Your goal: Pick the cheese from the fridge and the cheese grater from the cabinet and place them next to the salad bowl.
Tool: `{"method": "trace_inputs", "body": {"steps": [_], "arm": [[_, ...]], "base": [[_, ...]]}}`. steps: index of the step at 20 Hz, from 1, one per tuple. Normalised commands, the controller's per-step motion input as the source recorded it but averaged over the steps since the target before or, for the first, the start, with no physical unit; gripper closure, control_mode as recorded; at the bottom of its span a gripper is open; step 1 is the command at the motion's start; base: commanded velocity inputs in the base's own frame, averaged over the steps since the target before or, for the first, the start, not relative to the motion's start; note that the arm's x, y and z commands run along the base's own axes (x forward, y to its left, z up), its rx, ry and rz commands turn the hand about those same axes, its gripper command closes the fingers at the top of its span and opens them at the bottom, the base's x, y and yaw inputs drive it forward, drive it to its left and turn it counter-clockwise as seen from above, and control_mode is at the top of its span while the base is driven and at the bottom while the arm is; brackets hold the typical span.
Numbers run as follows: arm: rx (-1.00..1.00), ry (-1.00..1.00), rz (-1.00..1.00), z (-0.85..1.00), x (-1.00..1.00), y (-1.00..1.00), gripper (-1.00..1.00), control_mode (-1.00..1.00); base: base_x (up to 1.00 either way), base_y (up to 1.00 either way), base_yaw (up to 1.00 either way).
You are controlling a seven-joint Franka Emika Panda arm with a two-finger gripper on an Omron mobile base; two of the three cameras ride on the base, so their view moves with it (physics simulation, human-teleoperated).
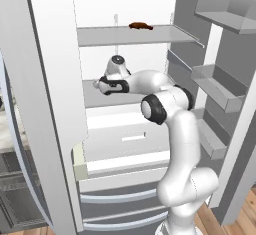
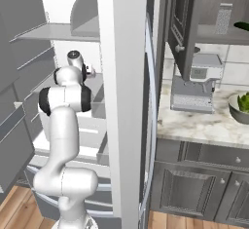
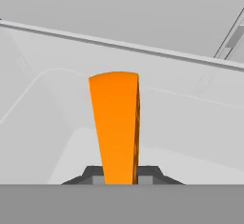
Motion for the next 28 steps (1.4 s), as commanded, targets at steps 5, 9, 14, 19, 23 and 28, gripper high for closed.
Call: {"method": "trace_inputs", "body": {"steps": [5, 9, 14, 19, 23, 28], "arm": [[0.02, 0.00, 0.00, -0.24, -0.61, -0.03, 1.00, -1.00], [0.05, 0.00, 0.00, -0.08, -0.72, -0.06, 1.00, -1.00], [0.04, 0.00, 0.00, 0.02, -0.62, -0.08, 1.00, -1.00], [0.05, 0.00, 0.00, 0.21, -0.54, -0.16, 1.00, -1.00], [0.04, 0.00, 0.00, 0.31, -0.53, -0.16, 1.00, -1.00], [0.01, 0.00, 0.00, 0.30, -0.54, -0.10, 1.00, -1.00]], "base": [[0.00, 0.00, 0.00], [0.00, 0.00, 0.00], [0.00, 0.00, 0.00], [0.00, 0.00, 0.00], [0.00, 0.00, 0.00], [0.00, 0.00, 0.00]]}}
